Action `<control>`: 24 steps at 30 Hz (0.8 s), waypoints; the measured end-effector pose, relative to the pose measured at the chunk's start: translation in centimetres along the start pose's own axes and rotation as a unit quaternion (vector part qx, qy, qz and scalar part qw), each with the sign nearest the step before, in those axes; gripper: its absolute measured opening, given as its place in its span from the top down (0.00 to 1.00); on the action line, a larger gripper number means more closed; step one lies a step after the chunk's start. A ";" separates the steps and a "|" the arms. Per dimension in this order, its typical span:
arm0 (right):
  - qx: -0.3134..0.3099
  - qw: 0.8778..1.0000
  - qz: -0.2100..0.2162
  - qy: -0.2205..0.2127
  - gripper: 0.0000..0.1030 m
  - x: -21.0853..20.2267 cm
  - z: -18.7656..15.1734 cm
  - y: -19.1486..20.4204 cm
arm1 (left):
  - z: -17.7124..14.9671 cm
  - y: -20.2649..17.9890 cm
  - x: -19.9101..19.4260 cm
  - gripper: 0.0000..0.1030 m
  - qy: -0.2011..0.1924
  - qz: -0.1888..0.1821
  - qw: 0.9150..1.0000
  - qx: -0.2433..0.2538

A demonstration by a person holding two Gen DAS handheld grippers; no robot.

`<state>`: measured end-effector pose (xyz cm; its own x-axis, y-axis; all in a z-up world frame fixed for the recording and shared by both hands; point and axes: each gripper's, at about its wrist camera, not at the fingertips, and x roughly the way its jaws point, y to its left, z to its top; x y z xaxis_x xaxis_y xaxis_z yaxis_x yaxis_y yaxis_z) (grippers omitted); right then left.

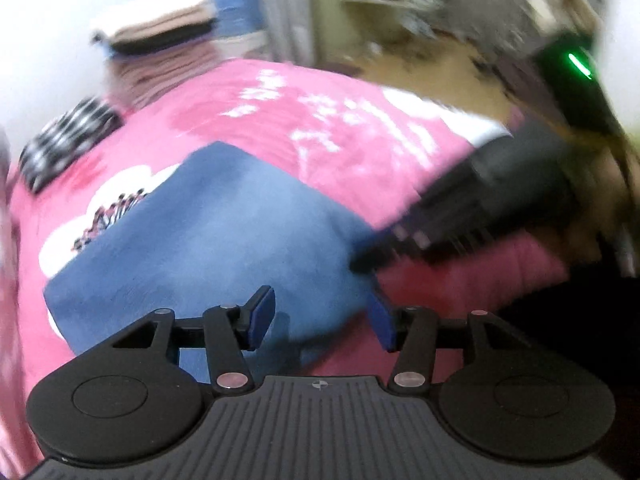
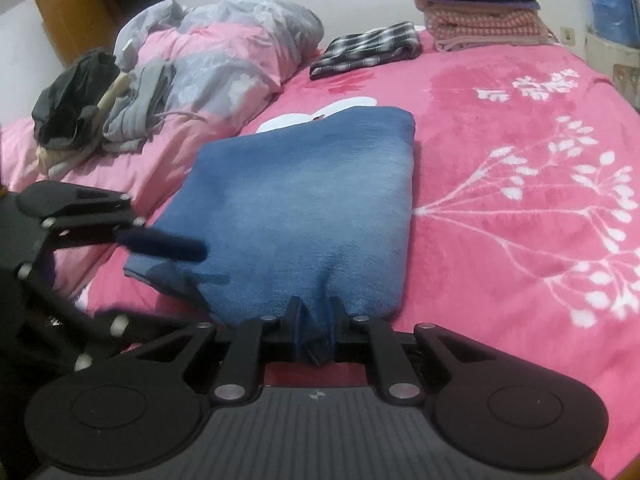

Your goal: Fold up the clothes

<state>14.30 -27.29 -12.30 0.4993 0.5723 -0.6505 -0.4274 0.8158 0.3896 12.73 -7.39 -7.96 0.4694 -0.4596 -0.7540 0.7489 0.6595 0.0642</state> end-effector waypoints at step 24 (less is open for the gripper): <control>-0.099 0.990 -0.084 0.046 0.88 1.9 2.3 3.0 | -1.9 -0.2 0.8 0.53 0.067 0.009 0.996 0.066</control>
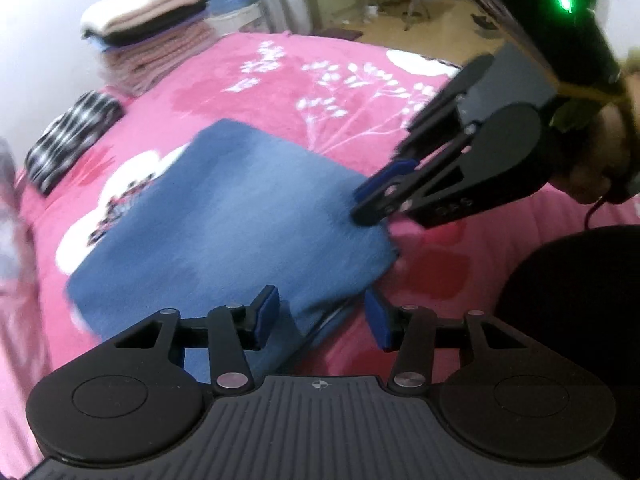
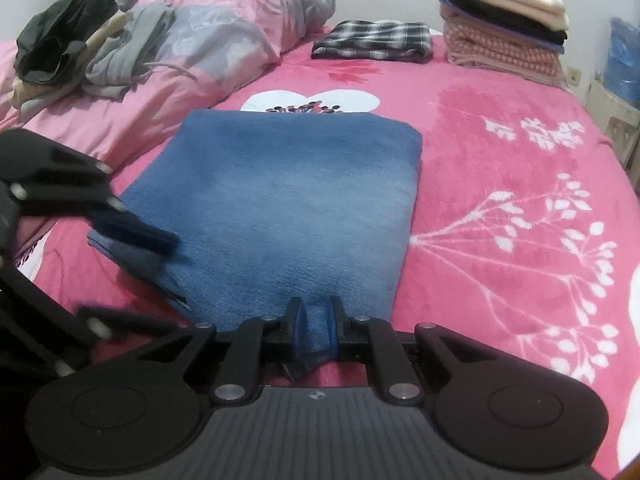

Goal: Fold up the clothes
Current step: 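Open the left tool and release the jeans bundle edge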

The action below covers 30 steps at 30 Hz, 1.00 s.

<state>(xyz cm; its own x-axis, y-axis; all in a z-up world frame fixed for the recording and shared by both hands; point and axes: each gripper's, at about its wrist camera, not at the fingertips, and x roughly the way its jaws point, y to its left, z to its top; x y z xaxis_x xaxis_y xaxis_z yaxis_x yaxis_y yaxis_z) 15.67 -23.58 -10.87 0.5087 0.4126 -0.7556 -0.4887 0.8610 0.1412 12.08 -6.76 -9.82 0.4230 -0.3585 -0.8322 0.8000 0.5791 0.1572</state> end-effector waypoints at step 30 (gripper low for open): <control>0.049 0.999 -0.007 -0.016 0.88 -3.5 1.2 -2.7 | 2.3 -2.3 1.6 0.65 -0.038 0.021 0.998 0.038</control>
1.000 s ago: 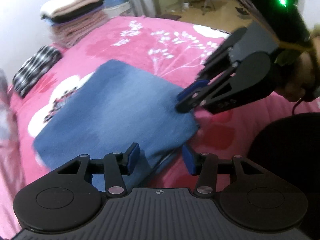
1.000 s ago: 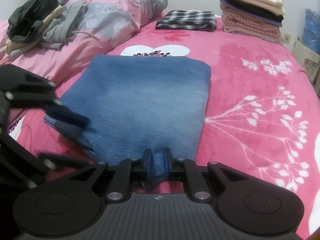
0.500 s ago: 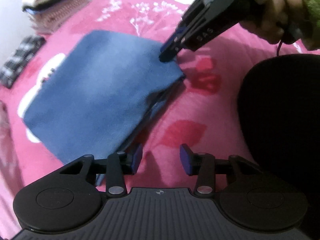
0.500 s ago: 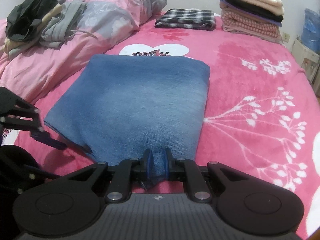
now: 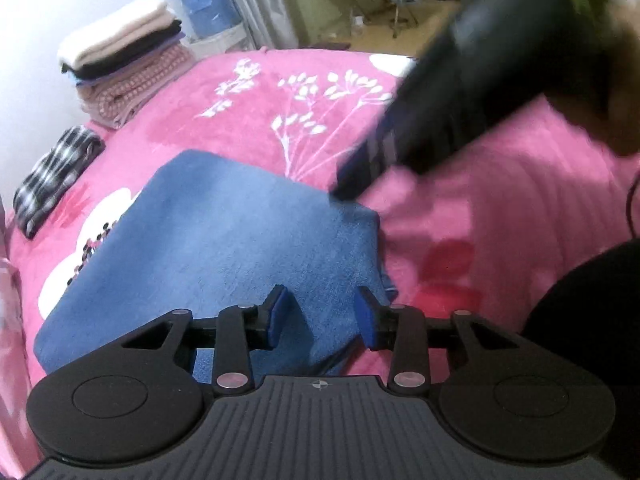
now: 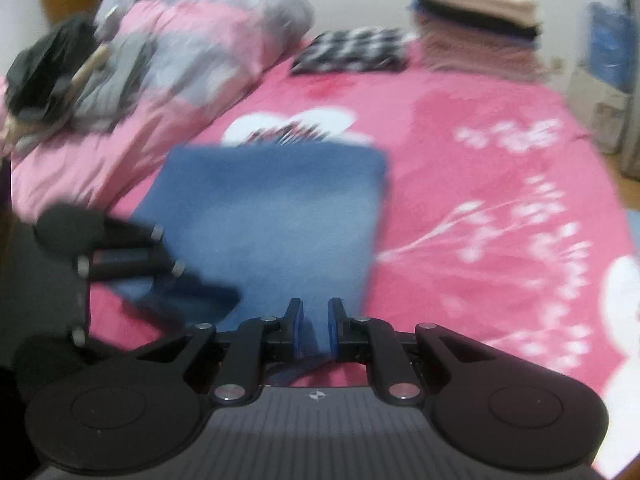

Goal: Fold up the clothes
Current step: 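Open the left tool and release the jeans bundle edge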

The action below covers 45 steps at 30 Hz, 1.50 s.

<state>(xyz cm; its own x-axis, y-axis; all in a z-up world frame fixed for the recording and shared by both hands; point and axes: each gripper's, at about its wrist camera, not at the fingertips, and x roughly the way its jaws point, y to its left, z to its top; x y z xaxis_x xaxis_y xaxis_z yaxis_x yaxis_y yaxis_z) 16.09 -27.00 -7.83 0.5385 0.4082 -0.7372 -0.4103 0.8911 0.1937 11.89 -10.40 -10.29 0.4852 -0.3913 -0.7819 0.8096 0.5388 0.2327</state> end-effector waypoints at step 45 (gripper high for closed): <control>-0.022 0.994 0.006 0.107 0.89 4.8 -0.5 2.3 | -0.5 3.1 -3.2 0.59 0.035 -0.011 0.994 -0.100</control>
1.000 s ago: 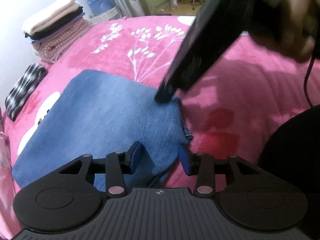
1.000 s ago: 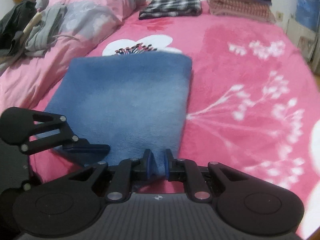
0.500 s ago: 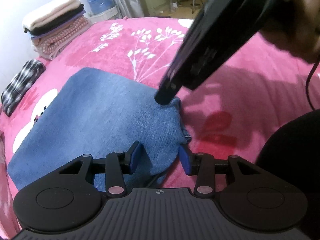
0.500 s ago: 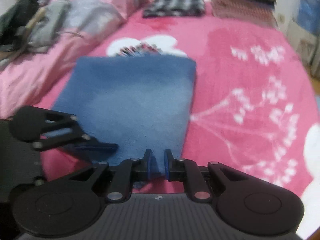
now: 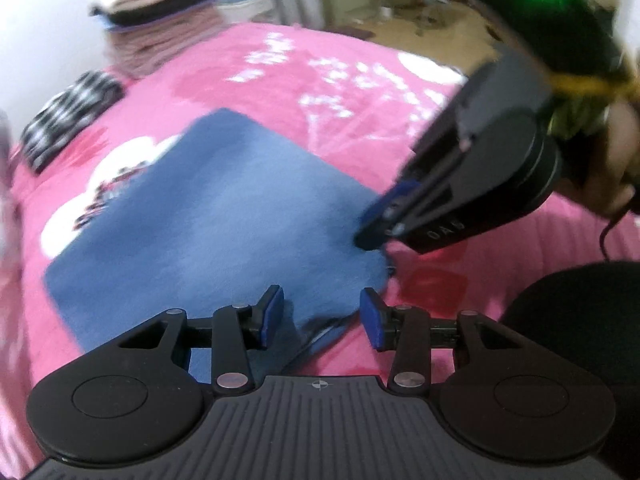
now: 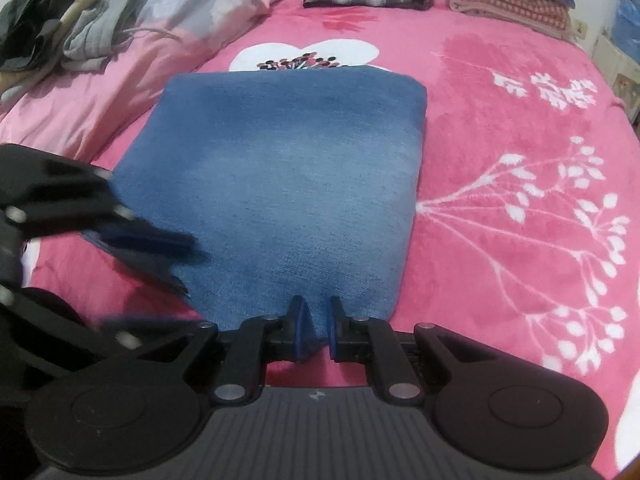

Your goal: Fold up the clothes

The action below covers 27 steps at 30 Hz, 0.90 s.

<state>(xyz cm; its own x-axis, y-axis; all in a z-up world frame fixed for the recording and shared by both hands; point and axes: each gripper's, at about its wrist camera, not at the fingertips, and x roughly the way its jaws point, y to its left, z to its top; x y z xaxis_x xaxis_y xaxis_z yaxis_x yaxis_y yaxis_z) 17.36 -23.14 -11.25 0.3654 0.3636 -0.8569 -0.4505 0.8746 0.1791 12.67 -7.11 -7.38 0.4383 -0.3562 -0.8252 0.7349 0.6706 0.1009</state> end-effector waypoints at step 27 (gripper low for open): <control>0.001 0.999 -0.045 0.003 0.87 -0.7 0.4 1.7 | -3.3 3.3 -0.2 0.51 -0.010 0.057 0.998 -0.034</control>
<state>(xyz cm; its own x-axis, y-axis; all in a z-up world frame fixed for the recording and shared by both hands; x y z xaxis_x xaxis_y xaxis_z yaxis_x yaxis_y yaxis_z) 16.62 -21.75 -10.20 0.4002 0.2812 -0.8722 -0.4144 0.9044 0.1015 13.26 -2.64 -8.71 0.5276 -0.2883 -0.7991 0.6434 0.7499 0.1542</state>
